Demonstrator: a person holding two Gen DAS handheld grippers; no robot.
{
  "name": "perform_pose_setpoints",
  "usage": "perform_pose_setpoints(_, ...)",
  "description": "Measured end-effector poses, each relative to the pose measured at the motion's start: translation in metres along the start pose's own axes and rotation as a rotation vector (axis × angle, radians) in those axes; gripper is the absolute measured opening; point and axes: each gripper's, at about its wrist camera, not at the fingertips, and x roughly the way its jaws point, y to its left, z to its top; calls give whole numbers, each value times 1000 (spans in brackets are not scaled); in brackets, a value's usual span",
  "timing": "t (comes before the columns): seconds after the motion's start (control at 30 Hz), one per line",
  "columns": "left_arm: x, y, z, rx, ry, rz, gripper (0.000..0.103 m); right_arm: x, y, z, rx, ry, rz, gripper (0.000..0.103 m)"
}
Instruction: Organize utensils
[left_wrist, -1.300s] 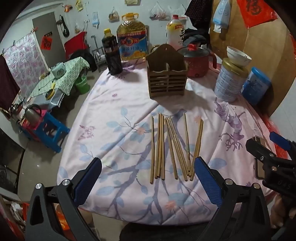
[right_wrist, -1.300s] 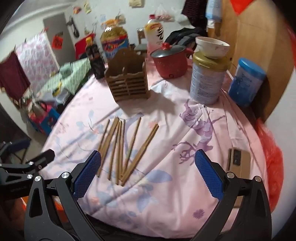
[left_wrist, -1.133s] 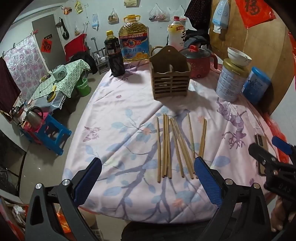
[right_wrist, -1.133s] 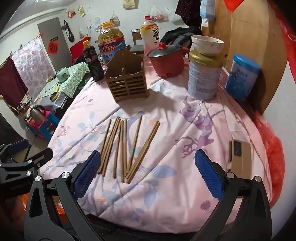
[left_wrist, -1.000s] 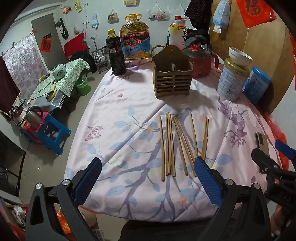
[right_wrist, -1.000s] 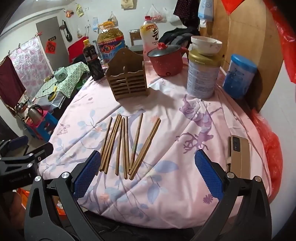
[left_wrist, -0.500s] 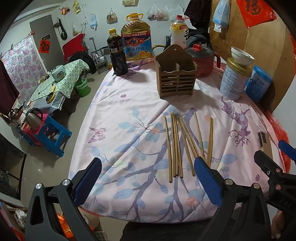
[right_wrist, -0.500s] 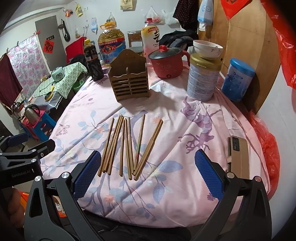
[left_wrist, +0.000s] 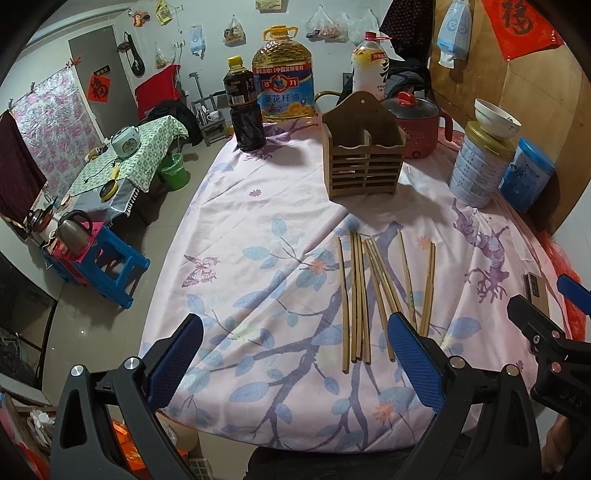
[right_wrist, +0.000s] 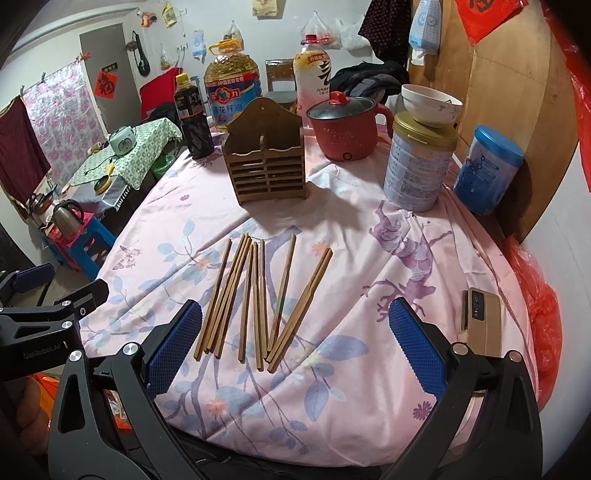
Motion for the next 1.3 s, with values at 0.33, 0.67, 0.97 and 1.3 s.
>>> perform_pose_setpoints(0.33, 0, 1, 0, 3, -2, 1, 98, 1, 1, 1, 1, -3, -4, 97)
perform_pose_setpoints(0.67, -2, -1, 3, 23, -14, -2, 98, -2, 1, -1, 5, -13, -12, 97)
perform_pose_setpoints(0.97, -2, -2, 2, 19, -13, 0, 98, -2, 0, -2, 3, -14, -11, 97)
perform_pose_setpoints(1.3, -2, -2, 2, 19, -13, 0, 98, -3, 1, -2, 4, -14, -10, 97)
